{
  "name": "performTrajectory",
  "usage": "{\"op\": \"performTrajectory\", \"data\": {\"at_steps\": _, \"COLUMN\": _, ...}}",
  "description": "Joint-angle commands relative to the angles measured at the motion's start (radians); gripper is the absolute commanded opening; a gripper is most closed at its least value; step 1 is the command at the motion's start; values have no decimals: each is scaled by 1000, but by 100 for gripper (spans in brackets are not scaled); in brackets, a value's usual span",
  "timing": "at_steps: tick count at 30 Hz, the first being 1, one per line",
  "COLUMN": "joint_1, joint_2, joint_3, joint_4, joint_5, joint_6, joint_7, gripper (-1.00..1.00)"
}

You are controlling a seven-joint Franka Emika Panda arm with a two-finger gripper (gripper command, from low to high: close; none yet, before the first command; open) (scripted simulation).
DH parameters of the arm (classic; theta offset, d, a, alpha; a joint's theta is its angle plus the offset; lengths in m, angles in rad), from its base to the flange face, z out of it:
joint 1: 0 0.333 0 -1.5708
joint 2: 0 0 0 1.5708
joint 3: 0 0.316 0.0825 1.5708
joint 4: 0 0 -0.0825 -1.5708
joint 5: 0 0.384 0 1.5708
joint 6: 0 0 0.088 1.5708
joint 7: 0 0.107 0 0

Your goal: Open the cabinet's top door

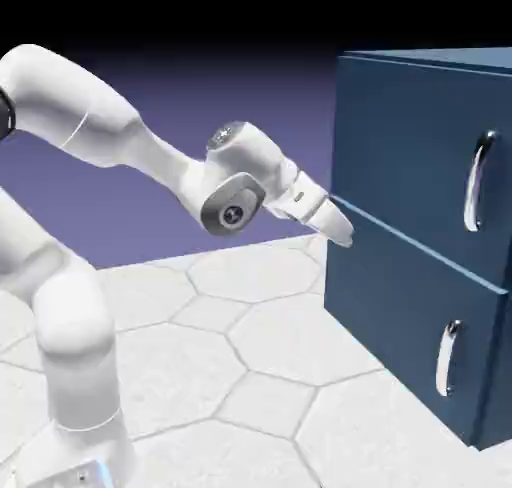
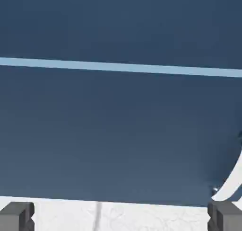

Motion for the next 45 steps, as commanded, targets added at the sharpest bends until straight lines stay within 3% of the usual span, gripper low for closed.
{"op": "performTrajectory", "data": {"at_steps": 1, "joint_1": 17, "joint_2": -7, "joint_3": -19, "joint_4": 10, "joint_5": -44, "joint_6": -1, "joint_7": 30, "gripper": 100}}
{"op": "performTrajectory", "data": {"at_steps": 45, "joint_1": 782, "joint_2": -304, "joint_3": -867, "joint_4": 471, "joint_5": -1957, "joint_6": -49, "joint_7": 1343, "gripper": 100}}
